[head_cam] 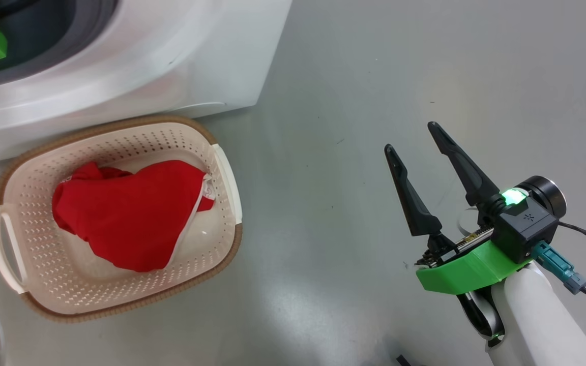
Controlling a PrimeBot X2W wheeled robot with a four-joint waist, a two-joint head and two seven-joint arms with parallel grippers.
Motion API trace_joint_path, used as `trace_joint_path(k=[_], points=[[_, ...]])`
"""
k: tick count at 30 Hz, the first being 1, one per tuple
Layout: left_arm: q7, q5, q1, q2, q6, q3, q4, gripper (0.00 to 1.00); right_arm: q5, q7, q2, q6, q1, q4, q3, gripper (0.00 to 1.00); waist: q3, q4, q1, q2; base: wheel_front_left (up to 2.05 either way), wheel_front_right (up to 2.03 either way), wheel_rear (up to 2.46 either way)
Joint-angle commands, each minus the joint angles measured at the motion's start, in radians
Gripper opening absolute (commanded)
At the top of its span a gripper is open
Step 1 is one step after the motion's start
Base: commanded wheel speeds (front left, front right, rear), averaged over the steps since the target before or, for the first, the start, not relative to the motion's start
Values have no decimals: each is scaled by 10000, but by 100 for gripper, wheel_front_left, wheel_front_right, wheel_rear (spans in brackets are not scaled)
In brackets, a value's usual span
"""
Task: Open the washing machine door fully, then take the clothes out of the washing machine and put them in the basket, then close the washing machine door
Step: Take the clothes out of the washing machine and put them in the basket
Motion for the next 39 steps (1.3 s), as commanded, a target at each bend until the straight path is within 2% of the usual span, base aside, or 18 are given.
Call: trace_joint_path(k=[1,12,13,14,15,20,29,34,39], points=[[72,162,-126,551,103,-48,-164,100,120,-63,41,35,-11,-193,226,100,62,-72,0,-1,0,0,0],[595,265,-92,861,358,-328,204,100,184,-63,110,35,-99,-216,206,100,239,-320,0,-1,0,0,0],[674,285,-92,876,339,-375,225,85,183,-63,121,35,-98,-224,191,100,245,-326,0,-1,0,0,0],[726,290,-98,889,329,-406,241,34,183,-63,131,35,-94,-228,180,100,250,-328,0,-1,0,0,0],[746,335,-106,902,317,-474,248,0,189,-63,141,35,-91,-230,172,100,254,-325,0,-1,0,0,0],[585,563,-176,950,286,-809,202,0,235,-63,175,35,-109,-220,151,100,239,-282,0,-1,0,0,0],[-425,512,-115,875,127,-957,-109,0,230,-63,204,35,-127,-217,62,100,142,-101,0,-1,0,0,0],[-1622,319,209,853,-58,-931,-451,0,213,-63,192,35,-96,-216,-5,100,-21,139,0,-1,0,0,0],[-2314,207,526,823,-208,-1029,-688,0,186,-63,150,35,-124,-244,-18,100,-151,353,0,-1,0,0,0]])
